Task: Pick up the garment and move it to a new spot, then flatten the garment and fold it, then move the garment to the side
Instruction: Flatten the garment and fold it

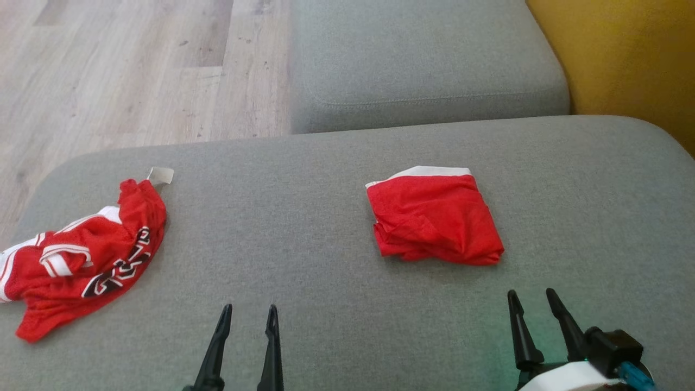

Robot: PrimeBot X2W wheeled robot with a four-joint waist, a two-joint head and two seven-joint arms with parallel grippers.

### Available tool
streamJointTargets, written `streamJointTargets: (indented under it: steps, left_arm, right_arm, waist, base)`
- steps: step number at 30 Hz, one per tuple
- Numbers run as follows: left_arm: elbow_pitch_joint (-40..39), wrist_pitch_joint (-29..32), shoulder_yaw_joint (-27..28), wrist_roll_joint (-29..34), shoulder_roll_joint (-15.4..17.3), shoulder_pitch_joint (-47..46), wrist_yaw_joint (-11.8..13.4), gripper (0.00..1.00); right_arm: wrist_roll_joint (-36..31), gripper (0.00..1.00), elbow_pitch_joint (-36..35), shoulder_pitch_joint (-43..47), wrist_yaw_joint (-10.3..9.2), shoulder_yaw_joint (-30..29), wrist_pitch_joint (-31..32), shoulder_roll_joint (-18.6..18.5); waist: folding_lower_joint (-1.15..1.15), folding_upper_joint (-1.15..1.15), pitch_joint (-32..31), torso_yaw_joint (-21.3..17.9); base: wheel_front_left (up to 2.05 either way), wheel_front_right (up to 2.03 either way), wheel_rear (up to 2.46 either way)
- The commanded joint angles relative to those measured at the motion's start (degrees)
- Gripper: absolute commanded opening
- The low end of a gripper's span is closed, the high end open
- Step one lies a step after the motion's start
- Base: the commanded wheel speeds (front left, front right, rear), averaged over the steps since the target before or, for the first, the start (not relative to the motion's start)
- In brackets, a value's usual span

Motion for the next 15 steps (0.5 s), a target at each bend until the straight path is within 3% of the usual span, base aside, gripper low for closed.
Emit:
streamJointTargets:
  steps: [1, 2, 3, 8, 15]
  left_arm:
    - [-2.06, -0.29, 2.01, 0.44, -0.18, -2.35, 0.05, 1.0]
    - [-2.06, -0.29, 2.01, 0.44, -0.18, -2.35, 0.05, 1.0]
    - [-2.1, -0.29, 1.94, 0.47, -0.18, -2.34, -0.01, 1.0]
    - [-2.44, -0.29, 1.61, 0.77, -0.18, -2.76, -0.38, 1.0]
    - [-2.56, -0.29, 0.14, 0.99, -0.18, -3.56, -1.33, 1.0]
  right_arm:
    - [0.52, 0.12, -1.67, -2.77, -0.04, 1.84, -0.63, -0.08]
    - [0.52, 0.12, -1.67, -2.77, -0.04, 1.84, -0.63, -0.08]
    - [0.79, 0.0, -1.2, -2.97, -0.04, 2.34, -0.63, -0.07]
    - [1.24, 0.0, 3.56, -7.42, -0.04, 3.88, -0.63, -0.91]
    - [2.52, 0.0, 19.53, -22.87, -0.04, 7.03, 0.64, -3.81]
  waist:
    - [0.01, 0.0, -0.09, 0.73]
    - [0.01, 0.0, -0.09, 0.73]
    - [0.01, 0.0, -0.1, 1.19]
    - [0.01, 0.0, 0.62, 3.76]
    - [0.01, 0.0, 3.4, 7.98]
  base:
    - [0.0, 0.0, 0.0]
    - [0.0, 0.0, 0.0]
    - [0.0, 0.0, 0.0]
    - [0.0, 0.0, 0.0]
    - [0.0, 0.0, 0.0]
